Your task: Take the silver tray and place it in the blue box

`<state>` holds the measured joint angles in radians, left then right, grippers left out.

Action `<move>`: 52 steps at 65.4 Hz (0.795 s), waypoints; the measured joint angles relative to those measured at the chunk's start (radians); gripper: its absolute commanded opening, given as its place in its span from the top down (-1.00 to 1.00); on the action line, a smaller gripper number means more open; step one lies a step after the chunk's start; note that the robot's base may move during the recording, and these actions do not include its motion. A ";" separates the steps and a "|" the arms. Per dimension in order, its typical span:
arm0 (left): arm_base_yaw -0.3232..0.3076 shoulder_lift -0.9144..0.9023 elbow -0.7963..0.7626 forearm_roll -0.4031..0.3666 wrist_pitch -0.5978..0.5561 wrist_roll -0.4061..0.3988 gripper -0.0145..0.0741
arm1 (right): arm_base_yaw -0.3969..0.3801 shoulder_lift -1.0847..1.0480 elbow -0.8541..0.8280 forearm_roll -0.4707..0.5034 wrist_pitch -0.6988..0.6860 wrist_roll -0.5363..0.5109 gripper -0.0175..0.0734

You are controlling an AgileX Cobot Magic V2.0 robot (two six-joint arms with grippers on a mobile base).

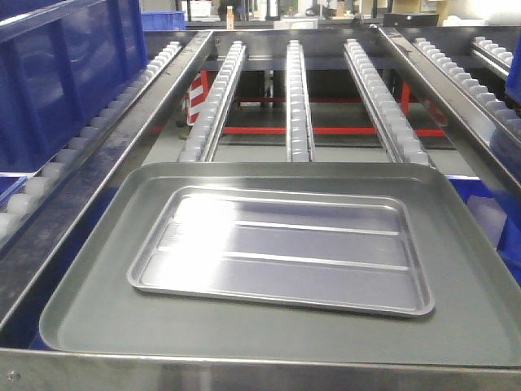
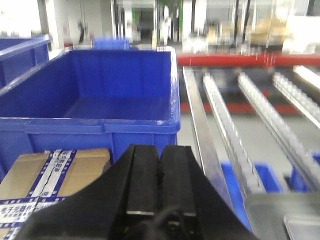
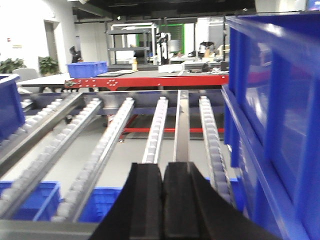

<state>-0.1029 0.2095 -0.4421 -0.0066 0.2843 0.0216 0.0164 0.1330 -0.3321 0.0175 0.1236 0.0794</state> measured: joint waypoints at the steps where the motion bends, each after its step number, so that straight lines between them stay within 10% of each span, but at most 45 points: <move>1: 0.000 0.018 -0.016 0.000 0.023 0.000 0.88 | 0.001 0.013 -0.011 0.000 0.002 0.000 0.46; 25: -0.081 0.470 -0.225 -0.144 0.146 0.020 -0.10 | 0.192 0.409 -0.211 0.001 0.054 0.000 -0.40; 52: -0.637 0.843 -0.423 -0.161 0.117 0.049 -0.10 | 0.474 0.813 -0.319 0.050 0.138 0.009 -0.42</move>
<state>-0.7403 1.0520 -0.8650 -0.1675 0.4011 0.0710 0.4908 0.9460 -0.6511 0.0674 0.2614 0.0881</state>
